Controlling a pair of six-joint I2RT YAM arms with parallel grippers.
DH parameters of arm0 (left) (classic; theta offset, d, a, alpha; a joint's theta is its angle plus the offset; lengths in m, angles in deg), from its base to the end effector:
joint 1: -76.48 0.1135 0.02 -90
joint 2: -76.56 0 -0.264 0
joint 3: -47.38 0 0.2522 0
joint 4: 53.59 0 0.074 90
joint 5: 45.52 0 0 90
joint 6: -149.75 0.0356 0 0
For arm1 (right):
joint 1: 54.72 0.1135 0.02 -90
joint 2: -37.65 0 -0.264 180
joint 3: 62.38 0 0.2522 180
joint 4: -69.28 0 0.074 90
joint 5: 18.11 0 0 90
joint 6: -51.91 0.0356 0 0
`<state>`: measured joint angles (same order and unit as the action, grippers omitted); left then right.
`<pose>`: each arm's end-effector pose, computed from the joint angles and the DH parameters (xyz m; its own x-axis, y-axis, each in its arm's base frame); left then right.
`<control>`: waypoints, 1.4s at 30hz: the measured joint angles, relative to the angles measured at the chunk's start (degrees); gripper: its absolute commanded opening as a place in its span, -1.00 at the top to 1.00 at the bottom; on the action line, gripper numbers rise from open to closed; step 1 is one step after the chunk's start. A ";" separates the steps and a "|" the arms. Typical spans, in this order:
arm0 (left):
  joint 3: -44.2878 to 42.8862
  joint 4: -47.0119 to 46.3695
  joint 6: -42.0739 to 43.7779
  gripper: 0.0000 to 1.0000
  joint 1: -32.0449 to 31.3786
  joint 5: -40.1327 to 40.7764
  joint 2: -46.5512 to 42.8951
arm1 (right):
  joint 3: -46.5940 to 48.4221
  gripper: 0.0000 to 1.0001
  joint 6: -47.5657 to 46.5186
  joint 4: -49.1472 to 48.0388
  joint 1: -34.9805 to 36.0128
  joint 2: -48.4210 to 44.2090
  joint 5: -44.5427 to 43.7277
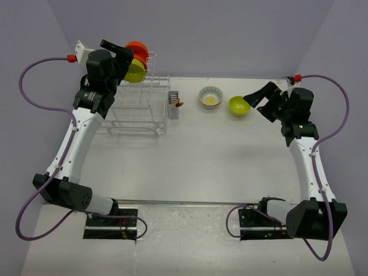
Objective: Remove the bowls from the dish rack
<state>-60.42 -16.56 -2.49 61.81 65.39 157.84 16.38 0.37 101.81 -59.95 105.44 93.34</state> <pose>0.3042 -0.0665 0.4675 0.0089 -0.8568 -0.5156 -0.2041 0.5032 -0.8397 0.2675 -0.0114 0.3665 -0.4444 0.6220 -0.6447 0.0288 0.7292 0.6837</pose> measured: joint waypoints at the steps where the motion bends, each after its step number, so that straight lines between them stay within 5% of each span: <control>1: 0.02 -0.79 -0.92 -0.60 1.07 -0.85 1.03 | -1.97 -0.98 0.52 -1.25 0.02 -0.94 2.14; 14: 2.16 -6.93 -7.37 0.02 8.11 -10.16 10.36 | -9.79 -0.98 1.75 -1.70 0.17 -14.60 7.82; 27: 3.02 -11.56 -9.64 0.34 8.39 -14.34 13.88 | -8.02 -0.98 -0.46 2.05 0.17 -17.25 7.28; 34: 4.20 -14.69 -12.24 1.00 8.04 -16.44 13.90 | -6.49 -0.98 -1.64 4.11 0.17 -19.23 5.70; 42: 7.39 -17.57 -13.64 1.00 7.82 -17.64 12.35 | -5.22 -0.98 -2.19 4.55 0.17 -21.05 4.83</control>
<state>-53.03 -34.13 -16.13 69.63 47.75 170.19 11.15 -1.82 106.35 -59.78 84.39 98.17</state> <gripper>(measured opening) 0.029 0.987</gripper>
